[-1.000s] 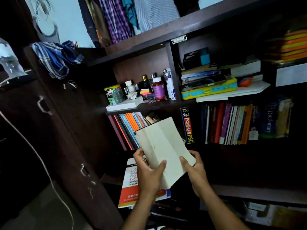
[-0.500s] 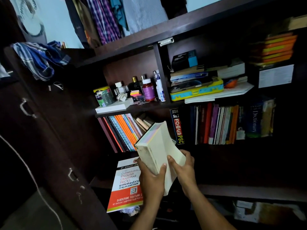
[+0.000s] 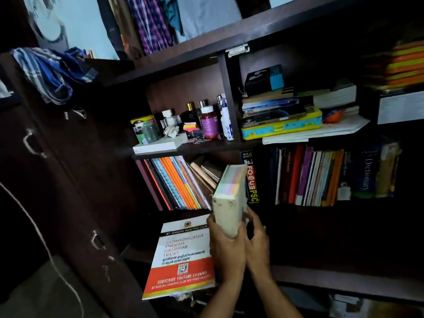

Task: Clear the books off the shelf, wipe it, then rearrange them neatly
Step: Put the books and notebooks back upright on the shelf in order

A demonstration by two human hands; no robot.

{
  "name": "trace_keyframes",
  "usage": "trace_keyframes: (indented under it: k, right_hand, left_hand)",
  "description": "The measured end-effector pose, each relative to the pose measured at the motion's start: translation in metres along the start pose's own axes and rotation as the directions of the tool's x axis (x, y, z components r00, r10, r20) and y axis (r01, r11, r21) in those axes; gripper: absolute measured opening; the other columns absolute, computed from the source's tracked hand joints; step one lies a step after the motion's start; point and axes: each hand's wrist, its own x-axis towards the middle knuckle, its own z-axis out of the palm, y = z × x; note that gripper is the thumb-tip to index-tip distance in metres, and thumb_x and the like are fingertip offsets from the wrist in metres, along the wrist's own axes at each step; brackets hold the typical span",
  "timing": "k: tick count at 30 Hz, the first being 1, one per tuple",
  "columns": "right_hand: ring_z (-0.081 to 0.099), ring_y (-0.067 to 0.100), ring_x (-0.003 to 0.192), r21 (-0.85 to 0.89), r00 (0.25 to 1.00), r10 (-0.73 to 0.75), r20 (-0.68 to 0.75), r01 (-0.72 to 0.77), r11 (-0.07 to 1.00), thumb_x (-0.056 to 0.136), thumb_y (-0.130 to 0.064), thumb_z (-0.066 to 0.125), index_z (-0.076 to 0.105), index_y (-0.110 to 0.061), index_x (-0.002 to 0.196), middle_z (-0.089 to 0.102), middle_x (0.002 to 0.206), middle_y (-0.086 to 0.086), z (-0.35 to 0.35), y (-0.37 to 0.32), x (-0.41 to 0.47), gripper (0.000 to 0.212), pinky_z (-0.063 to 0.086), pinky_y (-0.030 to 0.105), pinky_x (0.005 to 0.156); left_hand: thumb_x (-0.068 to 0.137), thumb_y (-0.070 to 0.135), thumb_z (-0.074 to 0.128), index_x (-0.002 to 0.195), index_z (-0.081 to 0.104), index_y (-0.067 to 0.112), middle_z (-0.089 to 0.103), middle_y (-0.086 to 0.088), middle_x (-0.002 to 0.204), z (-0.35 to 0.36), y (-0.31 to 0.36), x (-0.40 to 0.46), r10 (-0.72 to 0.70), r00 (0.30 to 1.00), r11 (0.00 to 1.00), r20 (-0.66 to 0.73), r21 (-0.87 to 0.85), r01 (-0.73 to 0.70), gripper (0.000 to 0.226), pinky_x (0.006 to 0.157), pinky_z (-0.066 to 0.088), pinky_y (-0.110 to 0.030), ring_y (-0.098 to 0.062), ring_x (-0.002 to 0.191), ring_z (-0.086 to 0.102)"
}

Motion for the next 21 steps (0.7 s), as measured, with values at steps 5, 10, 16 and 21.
trace_keyframes:
  k: [5, 10, 16, 21]
  right_hand:
    - [0.057, 0.011, 0.126, 0.064, 0.994, 0.107, 0.036, -0.109, 0.992, 0.094, -0.042, 0.058, 0.052, -0.045, 0.138, 0.059, 0.140, -0.010, -0.005, 0.009, 0.004, 0.044, 0.049, 0.044, 0.107]
    - [0.037, 0.001, 0.143, 0.111, 0.976, 0.086, 0.199, -0.109, 0.988, 0.088, -0.072, 0.035, 0.039, -0.041, 0.153, 0.039, 0.158, -0.015, -0.010, -0.010, -0.001, 0.072, 0.031, 0.042, 0.122]
    - [0.036, 0.006, 0.146, 0.029, 0.938, 0.030, 0.345, -0.042, 0.999, 0.086, -0.061, 0.057, 0.019, -0.036, 0.160, 0.035, 0.161, -0.009, -0.010, -0.007, -0.011, 0.087, 0.034, 0.036, 0.120]
    - [0.055, 0.010, 0.127, -0.108, 0.967, 0.041, 0.251, -0.014, 0.994, 0.060, -0.045, 0.091, 0.020, -0.043, 0.155, 0.052, 0.144, -0.011, -0.007, -0.019, -0.004, 0.119, 0.053, 0.039, 0.100]
  left_hand:
    - [0.072, 0.055, 0.084, 0.129, 0.041, 0.036, 0.065, 0.014, 0.117, -0.006, 0.002, 0.009, 0.064, 0.974, 0.997, 0.219, 0.026, -0.071, 0.074, 0.074, 0.043, -0.024, -0.010, 0.099, 0.062]
    - [0.066, 0.062, 0.082, 0.136, 0.043, 0.043, 0.068, 0.016, 0.123, -0.012, -0.002, 0.016, -0.002, 0.962, 0.985, 0.273, -0.167, 0.050, 0.082, 0.090, 0.056, -0.028, -0.004, 0.110, 0.065]
    - [0.083, 0.032, 0.083, 0.143, 0.048, 0.036, 0.070, 0.008, 0.128, -0.028, 0.004, 0.027, -0.049, 0.826, 0.881, 0.561, -0.366, 0.300, 0.069, 0.103, 0.054, -0.041, -0.012, 0.118, 0.066]
    - [0.099, 0.055, 0.047, 0.132, 0.063, 0.030, 0.072, 0.003, 0.126, -0.053, -0.002, 0.064, -0.158, 0.701, 0.804, 0.695, -0.322, 0.500, 0.045, 0.097, 0.053, -0.036, -0.016, 0.118, 0.067]
